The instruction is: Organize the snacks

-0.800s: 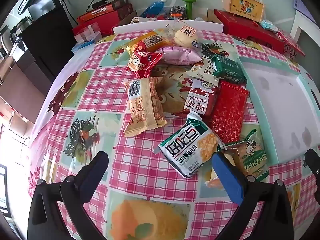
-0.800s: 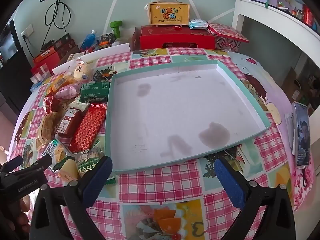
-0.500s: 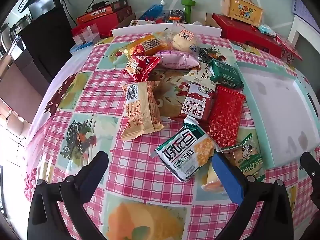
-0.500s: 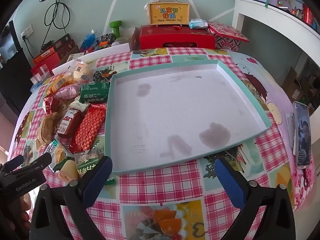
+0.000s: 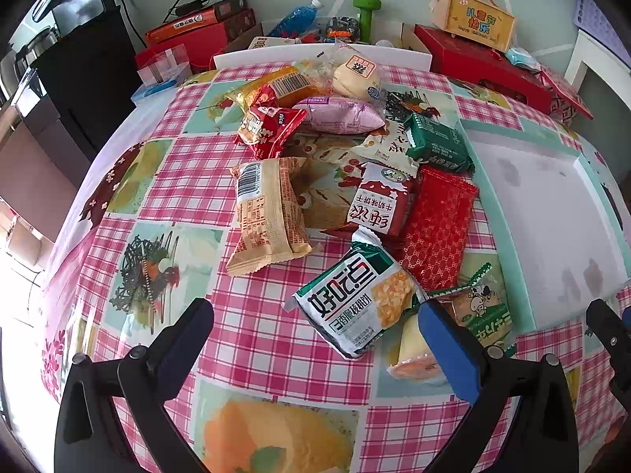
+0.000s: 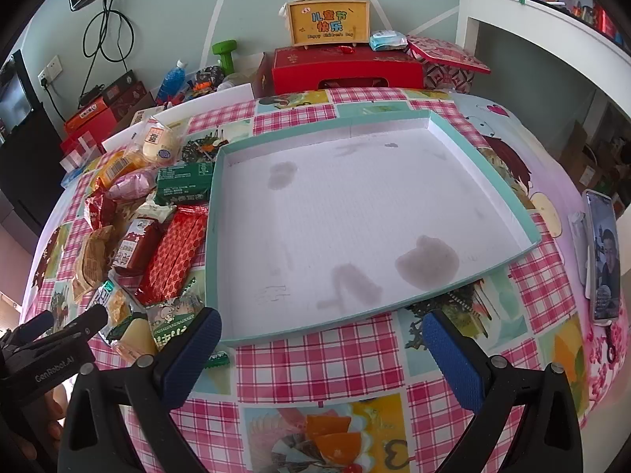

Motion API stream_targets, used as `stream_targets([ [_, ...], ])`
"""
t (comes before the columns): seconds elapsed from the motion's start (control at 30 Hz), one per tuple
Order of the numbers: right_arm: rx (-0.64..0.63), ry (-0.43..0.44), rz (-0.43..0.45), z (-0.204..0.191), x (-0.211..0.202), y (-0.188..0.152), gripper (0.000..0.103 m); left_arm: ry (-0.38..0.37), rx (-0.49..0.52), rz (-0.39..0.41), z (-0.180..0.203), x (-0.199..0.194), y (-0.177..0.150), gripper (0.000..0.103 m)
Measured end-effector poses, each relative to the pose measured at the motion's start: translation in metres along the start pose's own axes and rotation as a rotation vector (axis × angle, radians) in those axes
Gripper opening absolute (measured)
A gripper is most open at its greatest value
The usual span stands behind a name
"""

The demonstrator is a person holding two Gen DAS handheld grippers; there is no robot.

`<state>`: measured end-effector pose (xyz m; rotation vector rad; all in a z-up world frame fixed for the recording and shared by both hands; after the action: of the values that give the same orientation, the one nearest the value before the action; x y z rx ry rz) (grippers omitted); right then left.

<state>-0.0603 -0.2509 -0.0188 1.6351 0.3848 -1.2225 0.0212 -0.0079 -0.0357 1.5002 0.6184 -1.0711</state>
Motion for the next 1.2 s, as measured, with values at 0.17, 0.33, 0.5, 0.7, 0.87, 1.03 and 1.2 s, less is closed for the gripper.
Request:
stream_targets([
  [0.17, 0.002, 0.000, -0.002, 0.0012, 0.0003, 0.0001, 0.103, -0.010, 0.001, -0.001, 0.0011, -0.0006, 0.0000, 0.103],
  [0.33, 0.001, -0.001, -0.004, 0.0011, 0.0007, -0.0006, 0.103, -0.012, 0.011, -0.004, 0.0033, -0.0009, -0.0004, 0.103],
  [0.5, -0.003, -0.005, -0.010, -0.0001, 0.0026, -0.0017, 0.103, -0.017, 0.023, -0.007, 0.0054, -0.0007, -0.0010, 0.103],
  [0.7, -0.006, -0.009, -0.015, -0.0015, 0.0041, -0.0024, 0.103, -0.026, 0.024, -0.009, 0.0068, -0.0006, -0.0012, 0.103],
  [0.87, -0.008, -0.009, -0.017, -0.0019, 0.0048, -0.0027, 0.103, -0.027, 0.024, -0.010, 0.0070, -0.0004, -0.0018, 0.103],
  [1.03, -0.007, -0.009, -0.019, -0.0021, 0.0050, -0.0031, 0.103, -0.034, 0.023, -0.011, 0.0084, 0.0002, -0.0027, 0.103],
  [1.2, -0.007, -0.008, -0.020, -0.0021, 0.0056, -0.0032, 0.103, -0.041, 0.021, -0.012, 0.0094, 0.0002, -0.0022, 0.103],
])
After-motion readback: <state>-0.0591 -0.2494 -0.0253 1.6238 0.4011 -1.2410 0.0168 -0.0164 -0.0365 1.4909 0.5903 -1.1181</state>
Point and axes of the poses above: each gripper's, at about its wrist camera, not at the fingertips, and x roughly the way its jaws point, z to its right, y to its top, the point moved 4 cm from there along x, roughly the way its jaws point, and after that the axes turned 6 degrees about -y, right-handed, at the moved point
